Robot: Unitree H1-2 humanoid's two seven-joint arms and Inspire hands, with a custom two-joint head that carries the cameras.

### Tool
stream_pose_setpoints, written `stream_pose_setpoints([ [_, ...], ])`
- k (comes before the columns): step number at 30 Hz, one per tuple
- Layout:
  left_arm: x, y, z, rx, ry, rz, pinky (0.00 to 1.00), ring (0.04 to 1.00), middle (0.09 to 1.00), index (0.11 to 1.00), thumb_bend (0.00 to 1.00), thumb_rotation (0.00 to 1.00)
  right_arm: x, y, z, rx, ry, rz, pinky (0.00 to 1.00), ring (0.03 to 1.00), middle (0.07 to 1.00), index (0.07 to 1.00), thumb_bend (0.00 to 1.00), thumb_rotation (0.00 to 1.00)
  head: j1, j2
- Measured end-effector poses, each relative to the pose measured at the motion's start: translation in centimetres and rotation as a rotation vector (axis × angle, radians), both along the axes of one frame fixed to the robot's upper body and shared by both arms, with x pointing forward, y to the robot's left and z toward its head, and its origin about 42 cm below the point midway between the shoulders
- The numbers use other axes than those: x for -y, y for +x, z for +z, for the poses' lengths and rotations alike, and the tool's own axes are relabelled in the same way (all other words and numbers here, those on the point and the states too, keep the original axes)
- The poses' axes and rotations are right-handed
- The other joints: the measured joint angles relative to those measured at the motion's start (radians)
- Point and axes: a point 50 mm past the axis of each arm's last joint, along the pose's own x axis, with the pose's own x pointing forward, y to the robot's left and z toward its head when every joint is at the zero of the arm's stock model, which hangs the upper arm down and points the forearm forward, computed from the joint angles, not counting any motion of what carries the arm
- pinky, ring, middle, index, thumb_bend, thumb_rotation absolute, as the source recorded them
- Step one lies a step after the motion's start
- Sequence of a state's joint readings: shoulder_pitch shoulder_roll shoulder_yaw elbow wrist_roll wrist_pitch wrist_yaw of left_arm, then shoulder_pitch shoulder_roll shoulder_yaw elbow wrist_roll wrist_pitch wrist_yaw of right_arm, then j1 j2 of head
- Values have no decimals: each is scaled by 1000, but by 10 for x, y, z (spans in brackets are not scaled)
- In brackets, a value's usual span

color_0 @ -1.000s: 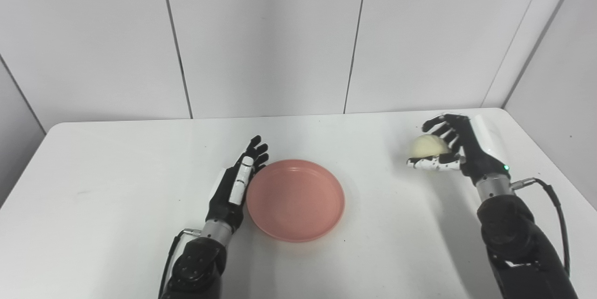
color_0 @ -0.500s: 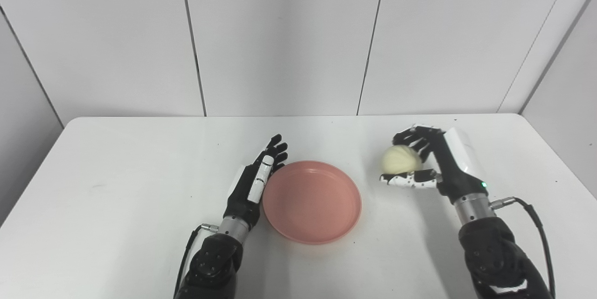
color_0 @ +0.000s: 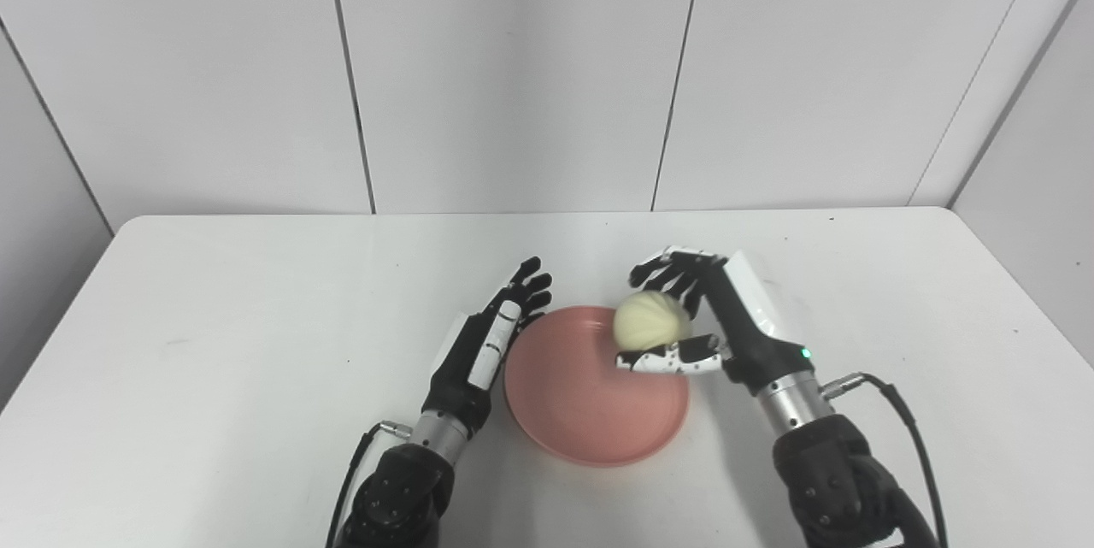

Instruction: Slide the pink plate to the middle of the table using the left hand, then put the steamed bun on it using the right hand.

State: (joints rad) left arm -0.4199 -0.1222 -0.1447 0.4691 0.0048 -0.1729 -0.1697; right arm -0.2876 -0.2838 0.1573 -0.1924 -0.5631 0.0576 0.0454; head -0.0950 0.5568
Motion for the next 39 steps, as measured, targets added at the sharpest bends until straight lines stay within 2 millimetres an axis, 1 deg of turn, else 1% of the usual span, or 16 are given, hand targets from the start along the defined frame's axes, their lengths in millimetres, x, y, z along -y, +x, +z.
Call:
stream_pose_setpoints([
  [3,0,-2,-2,-5,-2,-11,894,917,923,919,591,1000,-4,1,-6,-19,-8,7,336,396,509,516,511,0,-15,3],
  [8,0,-3,-2,-10,-18,-31,894,913,918,915,607,1000,-5,5,-37,-98,-35,14,366,414,521,500,512,0,-23,3],
  [15,-1,-2,-2,-11,-18,-32,894,916,921,916,606,1000,-8,6,-60,-125,-89,26,375,422,524,496,512,0,-29,6],
  [20,-1,-2,-3,-12,-17,-32,902,921,930,924,591,1000,-10,7,-63,-106,-126,28,340,399,514,518,510,0,-31,8],
  [22,-1,-2,-3,-12,-15,-32,905,925,933,929,585,1000,-11,8,-63,-101,-140,28,346,387,497,549,507,0,-31,8],
  [23,-1,-1,-2,-11,-14,-32,903,924,932,926,580,1000,-12,8,-63,-98,-145,28,389,398,511,551,508,0,-31,8],
  [24,-1,-1,-2,-10,-14,-32,903,924,932,926,579,1000,-12,8,-63,-96,-147,28,393,399,513,551,508,0,-31,8],
  [25,-1,-1,-2,-10,-14,-32,903,923,931,925,584,1000,-12,8,-62,-93,-151,28,545,632,690,660,577,32,-32,8],
  [28,-1,0,-1,-8,-14,-32,904,923,931,924,576,1000,-12,7,-60,-82,-165,33,617,727,769,768,609,71,-32,8],
  [30,-1,0,-1,-8,-14,-30,906,925,932,926,579,1000,-12,7,-60,-76,-169,41,672,788,829,825,609,172,-32,8],
  [31,-1,0,-1,-7,-13,-29,907,925,933,926,580,1000,-11,6,-59,-70,-171,48,680,797,838,834,609,189,-31,8],
  [32,-2,0,-1,-7,-13,-29,913,928,936,931,589,1000,-11,6,-59,-63,-172,55,733,837,873,867,615,290,-31,6],
  [34,-2,0,-1,-7,-13,-28,917,931,938,933,591,1000,-11,6,-58,-56,-166,66,797,874,906,898,626,392,-32,6],
  [35,-2,0,-1,-7,-13,-27,917,931,938,933,592,1000,-11,6,-57,-55,-165,67,801,877,908,899,626,399,-32,6],
  [36,-2,0,-1,-6,-14,-27,923,934,941,936,596,1000,-10,6,-57,-53,-164,68,854,906,930,915,630,455,-32,6],
  [39,-2,1,-1,-6,-14,-25,932,941,947,940,607,1000,-10,5,-56,-45,-164,77,929,947,959,929,635,524,-32,6],
])
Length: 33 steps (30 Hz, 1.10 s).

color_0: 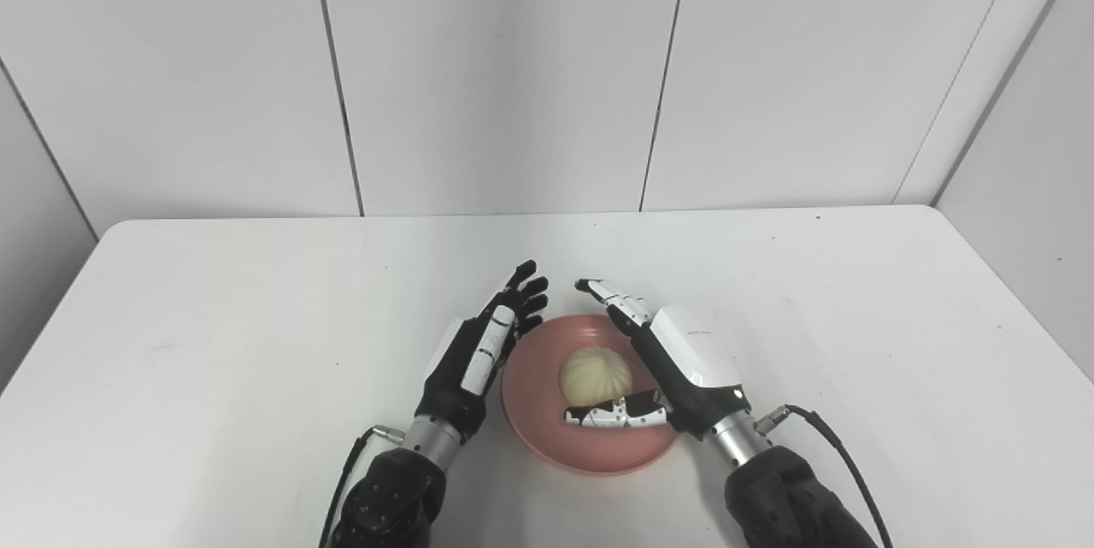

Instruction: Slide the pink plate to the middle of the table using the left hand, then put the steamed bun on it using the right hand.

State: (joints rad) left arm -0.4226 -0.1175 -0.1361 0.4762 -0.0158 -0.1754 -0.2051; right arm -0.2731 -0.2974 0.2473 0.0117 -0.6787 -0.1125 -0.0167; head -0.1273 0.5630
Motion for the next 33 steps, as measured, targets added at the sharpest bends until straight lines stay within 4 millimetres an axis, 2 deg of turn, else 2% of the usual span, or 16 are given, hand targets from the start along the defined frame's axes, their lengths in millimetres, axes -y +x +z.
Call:
stream_pose_setpoints([
  [3,-1,0,0,1,1,2,946,950,955,947,611,1000,1,0,0,2,-7,-1,967,974,985,933,643,561,2,0],
  [5,-1,0,1,2,2,3,979,960,964,953,603,1000,3,0,0,1,-10,-3,969,989,998,921,652,505,3,0],
  [7,-2,1,1,1,6,6,986,963,966,954,599,1000,4,1,1,0,-1,-7,971,992,999,917,654,492,2,0],
  [10,-4,1,1,-4,5,23,999,975,975,963,577,1000,9,3,1,-3,43,-26,961,988,995,917,641,511,2,2],
  [12,-5,2,2,-5,3,33,1000,987,983,973,561,1000,13,4,0,6,88,-48,914,974,987,929,628,544,2,2],
  [14,-6,2,2,-7,1,44,1000,998,993,985,556,1000,16,7,-2,25,160,-89,894,976,993,959,587,665,2,2],
  [20,-9,4,3,4,17,85,1000,1000,1000,1000,632,1000,26,11,-12,42,391,-187,967,997,1000,984,556,723,2,3],
  [22,-9,4,3,18,29,94,1000,1000,1000,1000,646,1000,30,12,-15,31,443,-199,974,996,1000,997,556,850,2,3],
  [25,-10,4,3,29,30,100,1000,1000,1000,1000,650,1000,38,14,-15,15,538,-220,993,1000,1000,1000,564,938,2,3],
  [27,-10,4,4,31,30,102,1000,1000,1000,1000,649,1000,43,16,-13,-5,606,-224,999,1000,999,1000,589,958,2,5],
  [31,-11,4,3,33,31,104,1000,1000,1000,1000,653,1000,48,20,-14,-74,802,-200,1000,998,991,996,647,893,0,6],
  [33,-10,4,4,35,34,105,1000,1000,1000,1000,651,1000,47,23,-20,-120,876,-184,998,981,977,985,658,903,0,6],
])
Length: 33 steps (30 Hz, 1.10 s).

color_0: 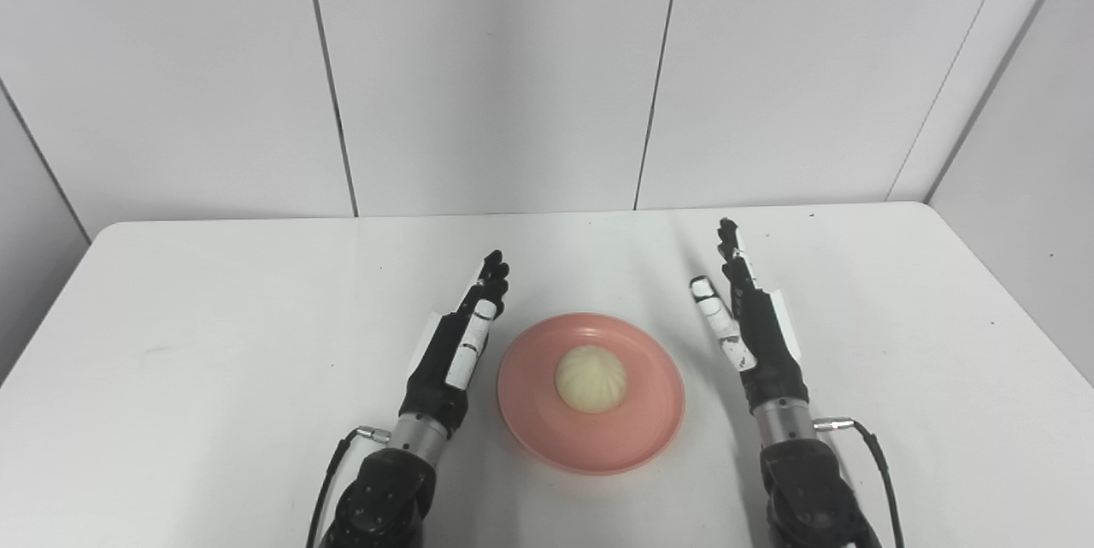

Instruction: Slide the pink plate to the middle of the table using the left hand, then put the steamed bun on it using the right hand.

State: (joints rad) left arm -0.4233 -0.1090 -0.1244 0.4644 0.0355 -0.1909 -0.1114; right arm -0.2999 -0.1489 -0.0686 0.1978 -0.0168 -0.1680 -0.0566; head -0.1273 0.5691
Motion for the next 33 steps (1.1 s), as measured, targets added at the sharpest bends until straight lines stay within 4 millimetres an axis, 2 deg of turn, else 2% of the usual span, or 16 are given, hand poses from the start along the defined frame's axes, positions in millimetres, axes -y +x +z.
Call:
stream_pose_setpoints([
  [7,0,0,0,3,8,0,1000,1000,1000,1000,644,1000,3,0,-5,-54,122,44,1000,962,961,970,695,897,0,0],
  [11,1,-1,0,6,22,-4,1000,1000,1000,1000,635,1000,5,0,-7,-81,146,45,985,960,960,971,627,903,0,0],
  [18,1,0,-1,5,21,-3,1000,1000,1000,1000,616,1000,5,0,-7,-84,153,59,981,952,954,969,599,918,0,0],
  [33,-3,1,-1,-9,-11,20,1000,1000,1000,1000,603,1000,5,1,-13,-124,166,63,974,934,950,970,626,862,-3,0],
])
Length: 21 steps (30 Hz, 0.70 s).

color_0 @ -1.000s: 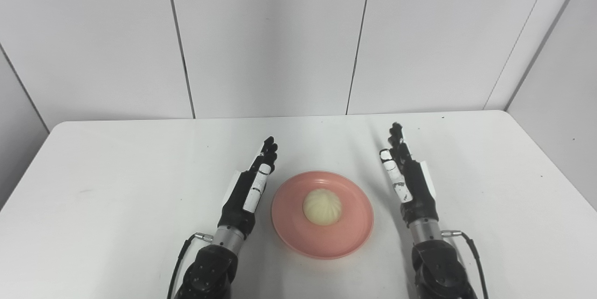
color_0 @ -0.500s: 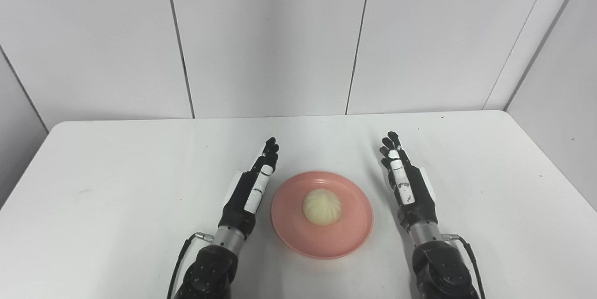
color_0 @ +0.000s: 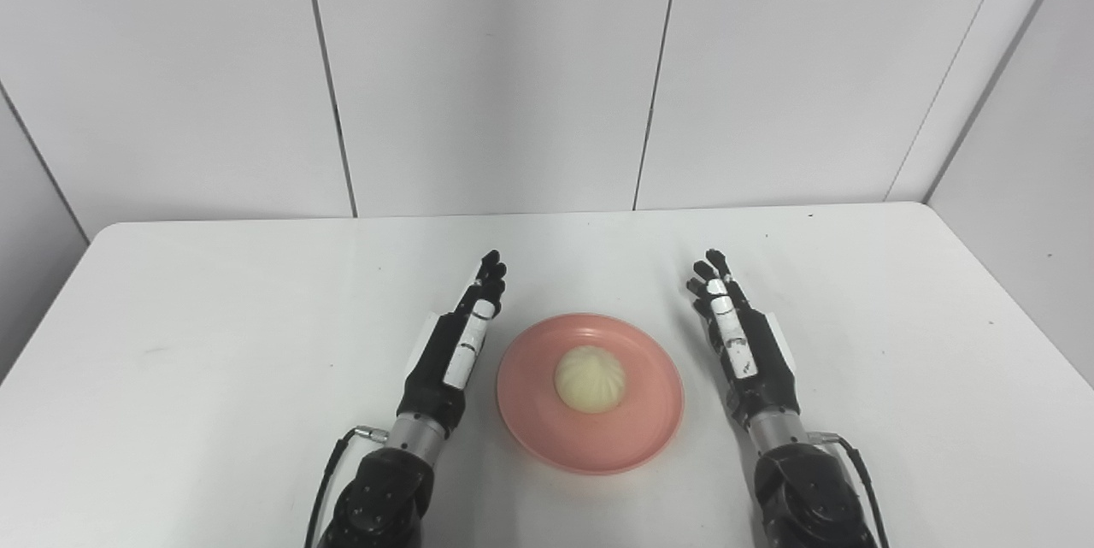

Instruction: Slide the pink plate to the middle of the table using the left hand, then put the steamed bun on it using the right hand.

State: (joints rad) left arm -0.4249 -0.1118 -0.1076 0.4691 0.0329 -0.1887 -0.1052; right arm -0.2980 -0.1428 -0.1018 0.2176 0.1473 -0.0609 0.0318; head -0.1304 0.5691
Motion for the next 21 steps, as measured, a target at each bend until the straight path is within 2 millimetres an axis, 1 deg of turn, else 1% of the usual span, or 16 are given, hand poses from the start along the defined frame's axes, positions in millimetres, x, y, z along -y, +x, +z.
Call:
stream_pose_setpoints([
  [8,-4,2,0,-19,-12,32,1000,1000,1000,1000,639,1000,-1,0,0,-2,-3,11,972,937,953,973,645,865,2,2],
  [14,-5,2,0,-24,-20,41,1000,1000,1000,1000,626,1000,-1,1,0,-2,-7,11,968,932,957,977,632,876,0,2],
  [21,-5,3,-1,-38,-24,43,1000,1000,1000,1000,617,1000,-1,0,0,-2,-6,8,966,937,958,976,647,871,2,3],
])
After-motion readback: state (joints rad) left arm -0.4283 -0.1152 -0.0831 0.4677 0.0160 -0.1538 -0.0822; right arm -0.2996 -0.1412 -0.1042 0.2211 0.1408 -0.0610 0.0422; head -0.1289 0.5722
